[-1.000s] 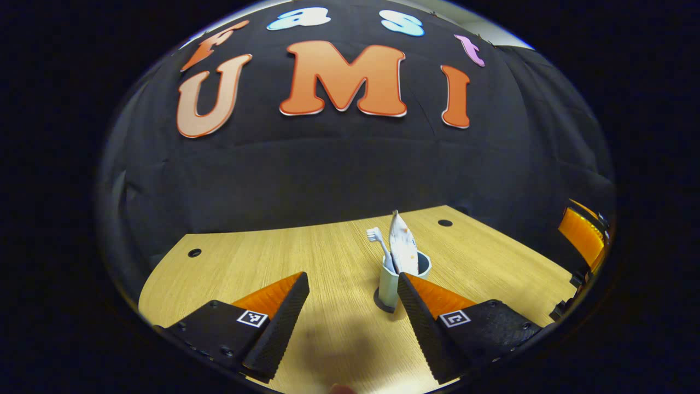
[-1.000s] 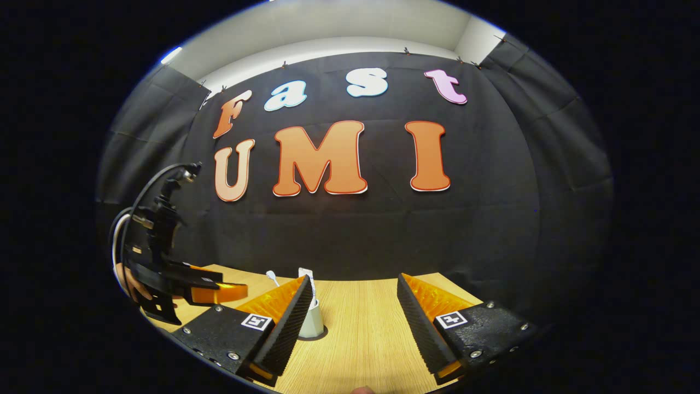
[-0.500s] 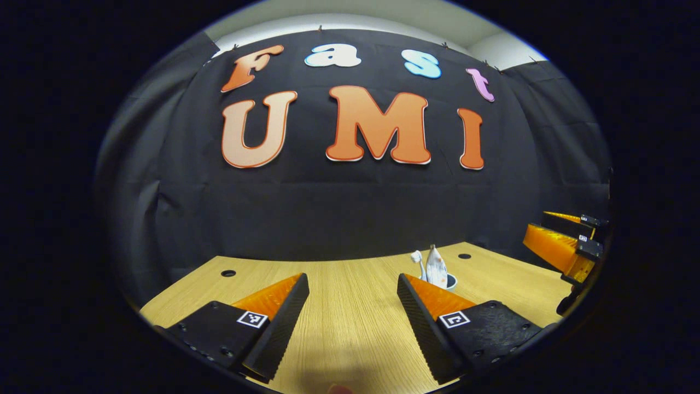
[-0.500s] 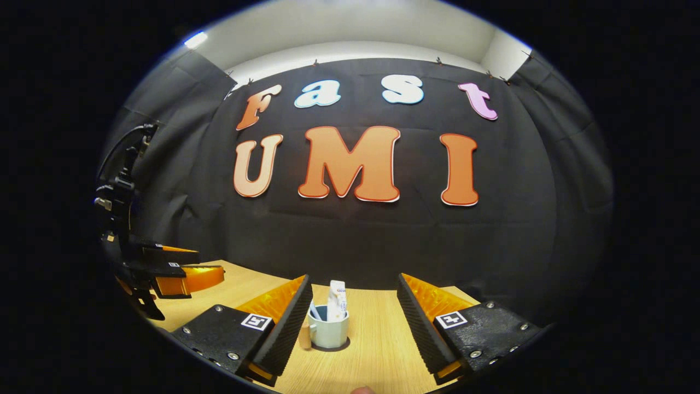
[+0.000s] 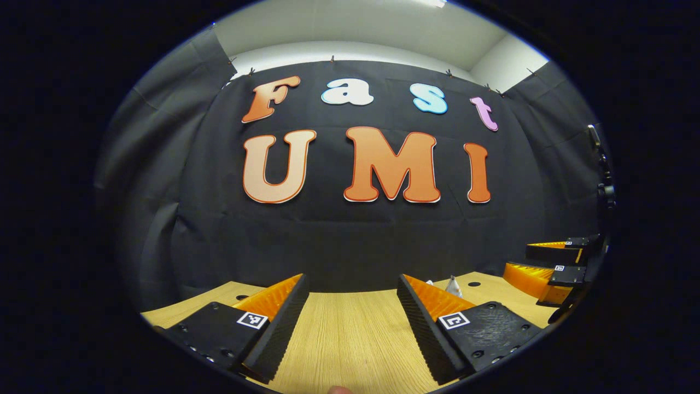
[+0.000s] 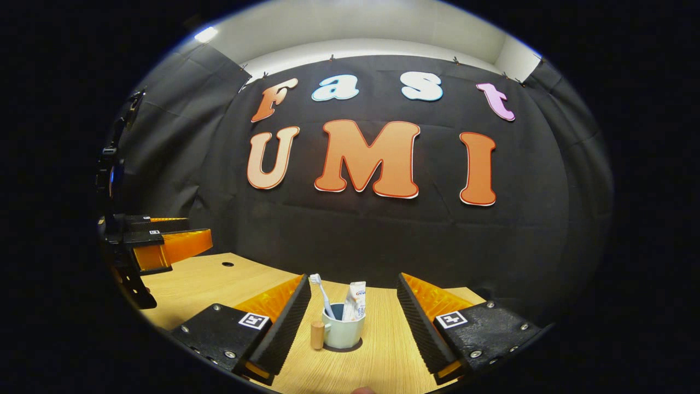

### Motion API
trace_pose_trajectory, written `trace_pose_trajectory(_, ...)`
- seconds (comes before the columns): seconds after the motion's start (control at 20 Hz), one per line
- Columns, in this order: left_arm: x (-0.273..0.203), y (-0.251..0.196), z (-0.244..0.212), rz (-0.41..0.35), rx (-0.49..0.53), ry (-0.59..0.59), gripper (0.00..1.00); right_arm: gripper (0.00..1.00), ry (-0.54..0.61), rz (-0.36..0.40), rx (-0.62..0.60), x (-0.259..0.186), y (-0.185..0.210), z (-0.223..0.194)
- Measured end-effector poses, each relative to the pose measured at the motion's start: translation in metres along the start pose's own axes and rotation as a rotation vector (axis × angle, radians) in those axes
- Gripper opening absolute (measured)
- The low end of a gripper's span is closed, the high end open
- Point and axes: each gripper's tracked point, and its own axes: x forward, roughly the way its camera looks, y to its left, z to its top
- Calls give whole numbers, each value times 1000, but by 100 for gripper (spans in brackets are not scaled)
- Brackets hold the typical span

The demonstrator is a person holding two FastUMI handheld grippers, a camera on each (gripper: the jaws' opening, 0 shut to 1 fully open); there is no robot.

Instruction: Put the toothbrush and toothpaste on the desktop into the cup, then pick up the cup and place it on the coaster on the desktop.

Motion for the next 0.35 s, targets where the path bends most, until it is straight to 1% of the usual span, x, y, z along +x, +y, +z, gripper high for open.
trace_pose_trajectory(0.15,1,6,-8,17,-2,18,97,96,-12,18,-17,2,9,3)
trace_pose_trajectory(0.35,2,7,-7,24,10,4,97,97,-23,45,-11,4,15,6)
